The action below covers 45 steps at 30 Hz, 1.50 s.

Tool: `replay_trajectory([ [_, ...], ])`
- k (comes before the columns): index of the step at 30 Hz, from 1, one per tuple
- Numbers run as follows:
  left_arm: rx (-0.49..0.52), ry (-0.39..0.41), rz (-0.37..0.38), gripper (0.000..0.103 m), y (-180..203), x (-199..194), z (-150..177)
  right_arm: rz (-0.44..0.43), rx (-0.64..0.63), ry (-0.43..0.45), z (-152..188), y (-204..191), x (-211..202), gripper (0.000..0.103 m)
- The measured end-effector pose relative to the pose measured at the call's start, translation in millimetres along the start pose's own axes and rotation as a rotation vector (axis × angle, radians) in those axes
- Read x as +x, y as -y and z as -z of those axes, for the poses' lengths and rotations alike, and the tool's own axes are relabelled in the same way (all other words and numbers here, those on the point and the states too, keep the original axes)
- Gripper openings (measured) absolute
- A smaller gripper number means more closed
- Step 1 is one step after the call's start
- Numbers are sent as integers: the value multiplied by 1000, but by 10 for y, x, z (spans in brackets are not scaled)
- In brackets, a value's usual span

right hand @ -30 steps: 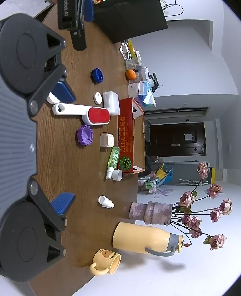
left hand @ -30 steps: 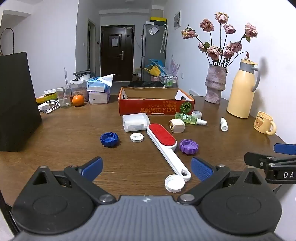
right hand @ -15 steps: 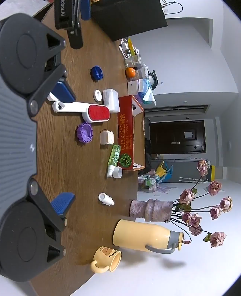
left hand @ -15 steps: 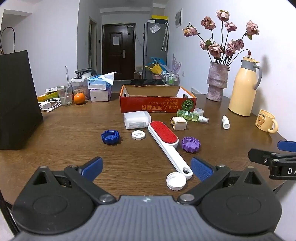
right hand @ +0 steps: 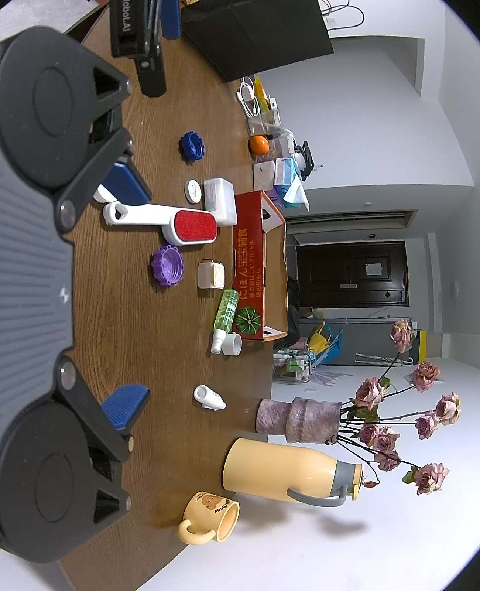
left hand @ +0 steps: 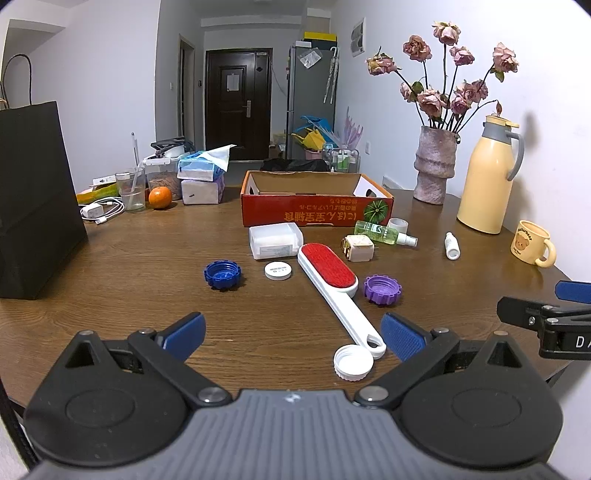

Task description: Organize rigid objects

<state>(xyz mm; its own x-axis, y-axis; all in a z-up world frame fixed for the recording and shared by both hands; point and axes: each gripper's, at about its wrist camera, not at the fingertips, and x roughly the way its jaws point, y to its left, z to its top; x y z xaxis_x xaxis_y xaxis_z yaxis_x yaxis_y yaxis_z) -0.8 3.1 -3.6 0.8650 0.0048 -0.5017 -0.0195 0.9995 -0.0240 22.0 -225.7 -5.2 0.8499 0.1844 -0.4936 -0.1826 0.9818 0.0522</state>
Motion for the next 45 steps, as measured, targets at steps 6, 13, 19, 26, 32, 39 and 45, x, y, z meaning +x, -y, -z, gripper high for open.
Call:
replay_trajectory([
  [6,0,1,0,103,-1,-4,-5,1,-1,0,-5,3,-2,103],
  [13,0,2,-1,103,-1,-6,-6,2,-2,1,-8,3,-5,103],
  [19,0,2,-1,103,1,-11,-7,2,-3,2,-15,2,-8,103],
  [26,0,3,1,103,-8,-9,-14,4,-3,4,-34,4,-16,103],
  [32,0,4,1,103,-6,-12,-11,3,-5,6,-38,-4,-31,103],
  [39,-1,6,2,103,-31,-23,-53,5,-5,7,-33,-8,-36,103],
  [45,0,7,3,103,-36,-29,-60,5,-6,8,-33,-7,-37,103],
])
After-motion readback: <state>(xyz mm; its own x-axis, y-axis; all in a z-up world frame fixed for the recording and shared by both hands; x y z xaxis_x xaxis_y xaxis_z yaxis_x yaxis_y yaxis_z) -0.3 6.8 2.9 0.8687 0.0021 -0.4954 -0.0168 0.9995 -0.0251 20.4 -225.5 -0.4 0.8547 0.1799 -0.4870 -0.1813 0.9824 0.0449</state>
